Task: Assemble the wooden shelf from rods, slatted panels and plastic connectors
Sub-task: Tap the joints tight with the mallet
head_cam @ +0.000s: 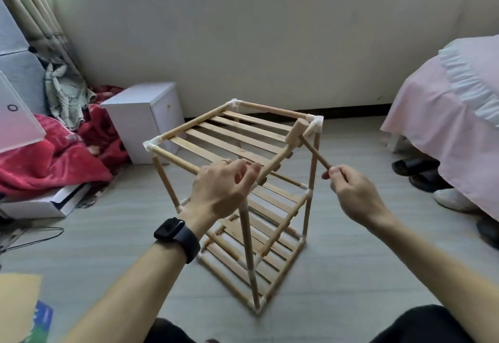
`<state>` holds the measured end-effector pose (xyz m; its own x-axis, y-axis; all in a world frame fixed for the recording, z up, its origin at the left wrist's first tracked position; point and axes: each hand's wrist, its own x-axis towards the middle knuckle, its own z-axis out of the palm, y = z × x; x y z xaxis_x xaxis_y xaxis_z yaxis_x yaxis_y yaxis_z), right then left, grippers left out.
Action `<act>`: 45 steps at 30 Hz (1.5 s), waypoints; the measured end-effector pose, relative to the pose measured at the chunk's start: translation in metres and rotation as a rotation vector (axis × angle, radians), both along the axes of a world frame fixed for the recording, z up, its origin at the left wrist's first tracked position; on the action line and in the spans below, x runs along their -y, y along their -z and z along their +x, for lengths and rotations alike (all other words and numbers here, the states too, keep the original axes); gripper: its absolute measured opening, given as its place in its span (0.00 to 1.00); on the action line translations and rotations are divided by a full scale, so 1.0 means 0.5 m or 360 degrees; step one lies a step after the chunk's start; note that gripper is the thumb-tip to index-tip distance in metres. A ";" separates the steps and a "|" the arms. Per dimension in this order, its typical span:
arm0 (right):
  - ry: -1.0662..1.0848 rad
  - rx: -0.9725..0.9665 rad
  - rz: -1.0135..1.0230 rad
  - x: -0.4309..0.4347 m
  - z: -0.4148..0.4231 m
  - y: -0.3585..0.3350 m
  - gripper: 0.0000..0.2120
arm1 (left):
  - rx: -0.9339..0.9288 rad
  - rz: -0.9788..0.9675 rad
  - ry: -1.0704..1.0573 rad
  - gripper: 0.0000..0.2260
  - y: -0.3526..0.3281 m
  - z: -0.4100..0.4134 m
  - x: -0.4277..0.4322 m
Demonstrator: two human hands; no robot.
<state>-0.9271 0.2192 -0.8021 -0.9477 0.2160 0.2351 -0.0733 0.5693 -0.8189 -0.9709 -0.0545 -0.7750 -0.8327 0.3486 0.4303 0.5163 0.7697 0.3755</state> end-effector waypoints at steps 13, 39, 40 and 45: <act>0.0262 0.0225 -0.0578 0.034 0.039 0.191 0.18 | 0.0020 -0.0306 -0.0268 0.03 -0.088 -0.065 -0.209; -0.0222 -0.0084 0.0282 0.009 -0.113 0.252 0.08 | 0.1104 0.1211 -0.1121 0.17 0.394 -0.149 0.153; -0.0253 -0.0119 0.0145 0.020 -0.105 0.242 0.08 | 0.1119 0.1181 -0.1092 0.17 0.403 -0.149 0.152; -0.0447 -0.0031 -0.0625 0.080 -0.091 0.166 0.07 | 0.1033 0.1180 -0.0863 0.19 0.422 -0.108 0.155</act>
